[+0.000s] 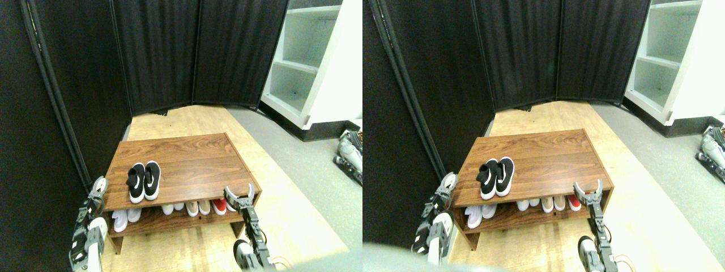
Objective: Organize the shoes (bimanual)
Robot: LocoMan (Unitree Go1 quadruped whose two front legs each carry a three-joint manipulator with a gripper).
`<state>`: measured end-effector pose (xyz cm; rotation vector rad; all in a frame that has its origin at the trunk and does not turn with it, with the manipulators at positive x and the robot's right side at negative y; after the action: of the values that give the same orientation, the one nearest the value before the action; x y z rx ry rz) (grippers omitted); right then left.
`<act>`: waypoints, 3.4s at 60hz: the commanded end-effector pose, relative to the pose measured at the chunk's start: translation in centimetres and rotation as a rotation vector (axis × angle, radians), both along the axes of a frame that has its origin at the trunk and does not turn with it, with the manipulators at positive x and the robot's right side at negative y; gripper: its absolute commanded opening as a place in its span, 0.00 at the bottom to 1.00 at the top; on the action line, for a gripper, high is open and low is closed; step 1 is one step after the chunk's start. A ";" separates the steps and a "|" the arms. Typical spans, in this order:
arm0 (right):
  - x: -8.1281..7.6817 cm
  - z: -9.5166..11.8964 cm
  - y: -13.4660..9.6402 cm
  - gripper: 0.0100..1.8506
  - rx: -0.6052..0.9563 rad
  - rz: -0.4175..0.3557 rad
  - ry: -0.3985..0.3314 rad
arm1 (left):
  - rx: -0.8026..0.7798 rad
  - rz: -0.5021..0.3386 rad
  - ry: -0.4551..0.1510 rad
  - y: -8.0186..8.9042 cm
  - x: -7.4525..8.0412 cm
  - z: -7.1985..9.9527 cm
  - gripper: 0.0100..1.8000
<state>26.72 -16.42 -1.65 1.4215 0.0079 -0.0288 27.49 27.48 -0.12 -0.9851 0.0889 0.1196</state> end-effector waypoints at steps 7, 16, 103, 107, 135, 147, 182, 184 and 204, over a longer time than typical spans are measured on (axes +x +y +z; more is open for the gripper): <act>0.2 0.4 0.3 0.38 0.016 0.003 -0.027 | -0.003 -0.071 -0.058 -0.9 -2.2 2.2 0.00; 0.3 0.4 0.4 0.37 0.021 0.014 -0.033 | -0.082 -0.047 -0.068 -2.2 -4.7 2.4 0.00; -0.6 0.5 1.1 0.39 0.047 0.050 -0.026 | -0.238 0.066 -0.012 -7.2 -9.9 0.0 0.00; -0.7 0.5 1.1 0.39 0.047 0.046 -0.025 | -0.245 0.069 -0.009 -7.1 -9.9 -0.1 0.00; -0.9 0.6 0.8 0.38 0.030 0.039 -0.032 | -0.293 0.097 -0.014 -7.4 -6.2 -0.9 0.00; -0.9 0.6 0.6 0.39 0.043 0.036 -0.029 | -0.302 0.103 0.008 -7.9 -4.6 -1.7 0.00; -1.6 0.3 -0.3 0.60 0.016 0.079 0.026 | -0.329 0.166 0.024 -8.9 -5.2 -2.3 0.00; -1.7 0.3 -0.3 0.61 0.022 0.080 0.026 | -0.326 0.160 0.021 -8.9 -5.3 -2.3 0.00; -3.3 -0.4 -0.9 0.66 0.020 0.121 0.035 | -0.308 0.156 0.021 -8.9 -5.8 -2.5 0.00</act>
<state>23.24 -17.16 -2.99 1.4536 0.1736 -0.0017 21.37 18.63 -3.81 -1.3049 0.0973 0.3085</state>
